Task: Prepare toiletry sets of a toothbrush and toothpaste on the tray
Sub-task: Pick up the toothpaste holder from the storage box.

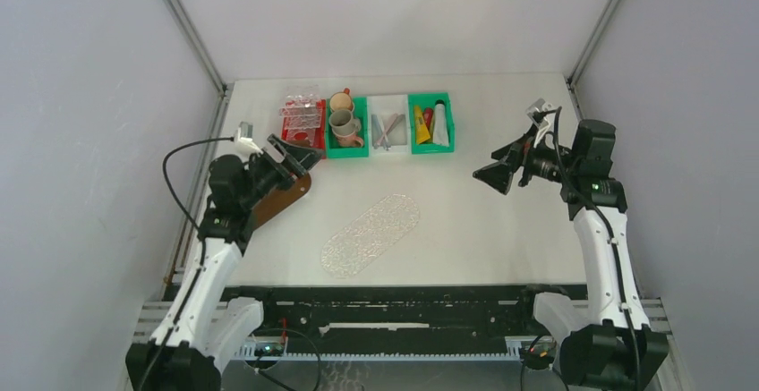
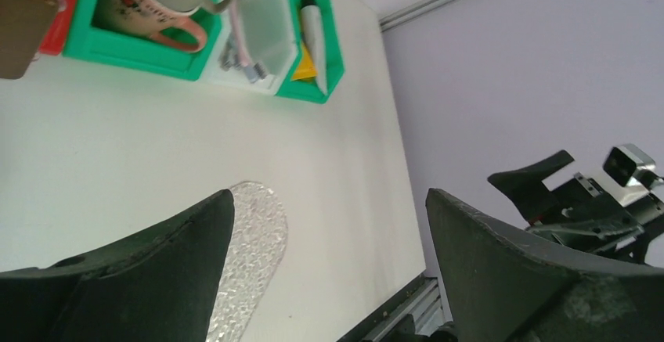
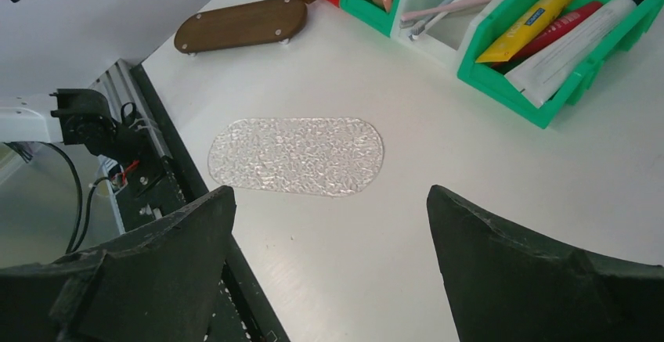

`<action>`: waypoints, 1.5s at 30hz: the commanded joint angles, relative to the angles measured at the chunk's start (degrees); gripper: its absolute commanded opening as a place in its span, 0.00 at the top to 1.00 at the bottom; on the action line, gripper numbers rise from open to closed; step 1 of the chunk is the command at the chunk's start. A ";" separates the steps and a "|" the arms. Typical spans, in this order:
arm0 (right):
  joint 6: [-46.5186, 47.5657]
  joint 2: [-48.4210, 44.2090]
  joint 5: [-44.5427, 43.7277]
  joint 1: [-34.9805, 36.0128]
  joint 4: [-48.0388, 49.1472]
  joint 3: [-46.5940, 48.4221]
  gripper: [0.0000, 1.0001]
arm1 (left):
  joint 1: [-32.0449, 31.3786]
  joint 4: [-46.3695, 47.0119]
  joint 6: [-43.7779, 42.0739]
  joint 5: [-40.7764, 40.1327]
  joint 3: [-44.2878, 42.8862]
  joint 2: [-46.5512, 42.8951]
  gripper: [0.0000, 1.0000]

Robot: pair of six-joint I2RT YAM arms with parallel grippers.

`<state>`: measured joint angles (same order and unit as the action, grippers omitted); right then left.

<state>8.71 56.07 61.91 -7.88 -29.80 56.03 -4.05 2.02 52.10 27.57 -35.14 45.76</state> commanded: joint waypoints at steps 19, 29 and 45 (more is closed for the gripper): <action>-0.92 -1.43 7.10 -2.58 11.29 -6.30 0.00 | 10.80 -6.10 -14.92 -2.19 -32.73 26.45 0.03; 0.40 -1.58 6.06 -2.95 10.25 -6.36 0.00 | 16.63 -2.82 -9.90 2.72 -38.04 36.42 0.06; 1.14 -1.85 5.18 -3.03 10.25 -6.72 0.00 | 18.35 -1.37 -5.95 5.13 -47.04 53.22 0.11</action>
<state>8.51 55.27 67.16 -10.81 -20.80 49.41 14.17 -2.07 44.05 30.48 -77.73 96.36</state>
